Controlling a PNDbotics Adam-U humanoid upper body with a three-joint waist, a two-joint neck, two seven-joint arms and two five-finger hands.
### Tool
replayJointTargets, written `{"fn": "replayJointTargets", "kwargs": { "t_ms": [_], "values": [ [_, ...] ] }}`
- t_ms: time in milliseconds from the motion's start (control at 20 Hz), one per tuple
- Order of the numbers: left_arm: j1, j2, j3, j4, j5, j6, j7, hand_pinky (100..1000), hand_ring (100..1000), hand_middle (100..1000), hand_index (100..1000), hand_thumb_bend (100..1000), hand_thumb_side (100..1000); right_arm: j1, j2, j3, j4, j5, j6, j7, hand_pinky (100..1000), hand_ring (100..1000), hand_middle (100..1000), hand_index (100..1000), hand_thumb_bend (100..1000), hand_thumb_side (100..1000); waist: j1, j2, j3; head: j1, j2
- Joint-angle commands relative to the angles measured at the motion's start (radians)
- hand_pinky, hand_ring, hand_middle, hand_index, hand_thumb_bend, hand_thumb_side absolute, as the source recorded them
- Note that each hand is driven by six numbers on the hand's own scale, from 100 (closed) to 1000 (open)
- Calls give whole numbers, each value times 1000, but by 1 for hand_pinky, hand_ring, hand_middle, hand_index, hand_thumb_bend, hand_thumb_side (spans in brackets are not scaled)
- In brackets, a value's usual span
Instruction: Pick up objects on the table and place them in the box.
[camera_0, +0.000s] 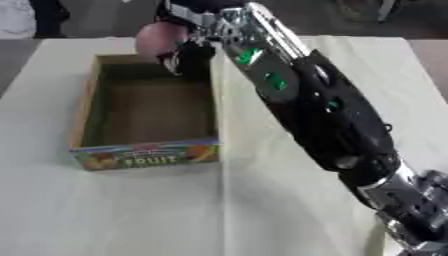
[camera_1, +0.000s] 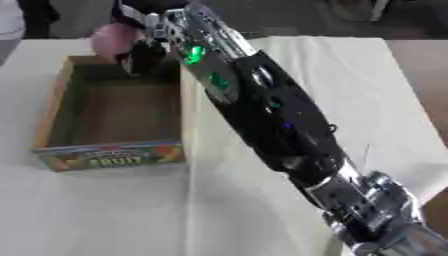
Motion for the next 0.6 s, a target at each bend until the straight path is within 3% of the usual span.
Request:
{"fn": "replayJointTargets", "kwargs": {
  "t_ms": [50, 600],
  "values": [
    [-13, 4, -4, -19, 4, 1, -4, 789, 579, 603, 808, 100, 544, -20, 17, 8, 33, 22, -10, 6, 685, 790, 544, 475, 100, 120, 3, -16, 2, -6, -12],
    [-15, 2, -5, -19, 4, 2, -4, 789, 578, 602, 807, 100, 542, -20, 88, -9, 202, 99, -33, 26, 746, 859, 679, 567, 100, 133, 1, -13, 7, -11, -13]
  ]
}}
